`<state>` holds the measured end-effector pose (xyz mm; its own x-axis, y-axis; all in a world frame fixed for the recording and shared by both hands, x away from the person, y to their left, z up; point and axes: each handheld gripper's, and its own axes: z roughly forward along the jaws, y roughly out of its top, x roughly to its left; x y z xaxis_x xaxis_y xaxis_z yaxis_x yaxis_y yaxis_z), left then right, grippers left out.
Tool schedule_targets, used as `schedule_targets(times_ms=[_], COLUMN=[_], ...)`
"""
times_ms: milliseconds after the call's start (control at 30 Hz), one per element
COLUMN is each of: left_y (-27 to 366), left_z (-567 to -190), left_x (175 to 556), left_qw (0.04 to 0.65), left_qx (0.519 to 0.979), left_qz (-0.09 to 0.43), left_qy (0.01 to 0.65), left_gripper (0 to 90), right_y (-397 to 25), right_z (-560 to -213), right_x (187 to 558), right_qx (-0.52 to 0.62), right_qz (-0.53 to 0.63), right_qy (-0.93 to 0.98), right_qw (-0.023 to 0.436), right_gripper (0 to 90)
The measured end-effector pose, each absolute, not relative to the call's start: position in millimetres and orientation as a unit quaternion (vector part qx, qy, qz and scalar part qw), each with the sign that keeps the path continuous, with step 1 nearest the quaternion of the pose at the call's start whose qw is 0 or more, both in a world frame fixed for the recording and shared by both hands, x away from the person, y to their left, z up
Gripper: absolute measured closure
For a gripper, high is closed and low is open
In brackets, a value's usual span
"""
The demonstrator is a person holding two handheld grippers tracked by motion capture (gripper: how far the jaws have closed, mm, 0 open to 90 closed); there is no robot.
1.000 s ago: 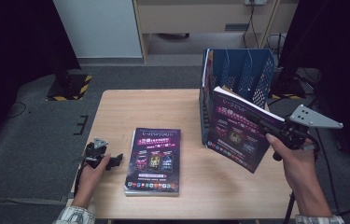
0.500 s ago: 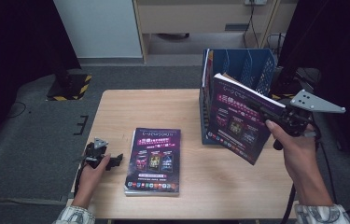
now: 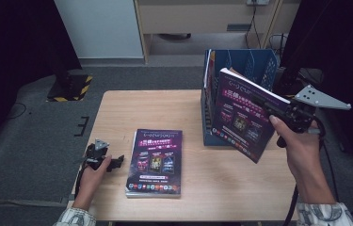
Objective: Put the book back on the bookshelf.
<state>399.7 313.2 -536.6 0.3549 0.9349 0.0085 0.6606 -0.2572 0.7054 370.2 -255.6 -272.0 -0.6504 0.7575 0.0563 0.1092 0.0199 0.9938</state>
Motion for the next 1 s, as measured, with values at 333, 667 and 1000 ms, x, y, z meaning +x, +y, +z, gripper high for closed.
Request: schedule_targets(times_ms=[333, 667, 1000], left_y=[313, 313, 313], left_z=[-537, -537, -537], left_x=[400, 400, 400], left_qw=[0.312, 0.312, 0.312], left_qx=[0.762, 0.762, 0.762], left_qz=[0.22, 0.22, 0.22], left_qy=[0.523, 0.524, 0.524], left_gripper=[3.0, 3.0, 3.0], right_y=[-256, -255, -252], right_z=[-266, -262, -257], right_x=[374, 379, 392], right_qx=[0.343, 0.359, 0.379], right_qz=[0.613, 0.604, 0.598], right_qy=[0.657, 0.649, 0.637], right_qw=[0.275, 0.291, 0.305], right_gripper=[82.5, 82.5, 82.5])
